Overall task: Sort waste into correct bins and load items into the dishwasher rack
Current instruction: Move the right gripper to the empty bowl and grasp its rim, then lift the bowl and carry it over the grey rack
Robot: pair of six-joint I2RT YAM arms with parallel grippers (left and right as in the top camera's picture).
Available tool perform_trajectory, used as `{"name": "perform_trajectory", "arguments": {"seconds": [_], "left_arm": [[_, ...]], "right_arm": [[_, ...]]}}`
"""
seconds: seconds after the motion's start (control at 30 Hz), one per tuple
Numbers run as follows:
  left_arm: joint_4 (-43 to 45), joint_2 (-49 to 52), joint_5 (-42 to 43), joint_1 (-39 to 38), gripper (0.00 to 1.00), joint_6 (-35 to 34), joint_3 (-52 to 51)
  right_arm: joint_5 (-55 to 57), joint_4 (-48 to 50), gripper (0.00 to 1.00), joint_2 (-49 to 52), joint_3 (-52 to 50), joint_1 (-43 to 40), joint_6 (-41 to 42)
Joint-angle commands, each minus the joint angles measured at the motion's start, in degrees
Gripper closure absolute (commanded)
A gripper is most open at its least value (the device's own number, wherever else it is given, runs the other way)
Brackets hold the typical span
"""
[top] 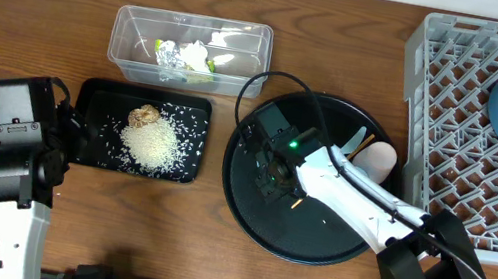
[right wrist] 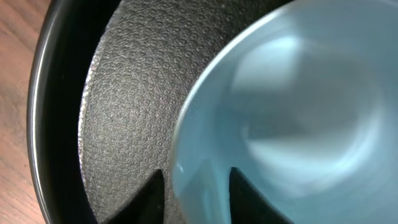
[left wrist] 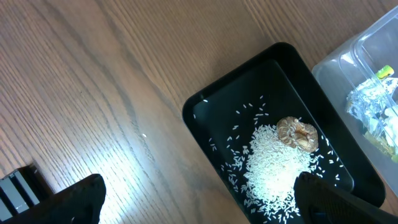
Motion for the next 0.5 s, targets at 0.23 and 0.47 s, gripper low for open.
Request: {"name": "perform_trajectory", "arguments": {"seconds": [0.23,0.47], "left_arm": [[-0.2,0.2,-0.09,0.24,0.02,-0.28,0.57],[-0.17,0.17,-0.11,0.24,0.02,-0.31,0.57]], "right_arm": [[-4.22,-0.81,0.99,-0.17,3.48,0.02,1.99],[-9.03,-2.75,0.99,-2.21,6.8,-0.92,3.04]]}}
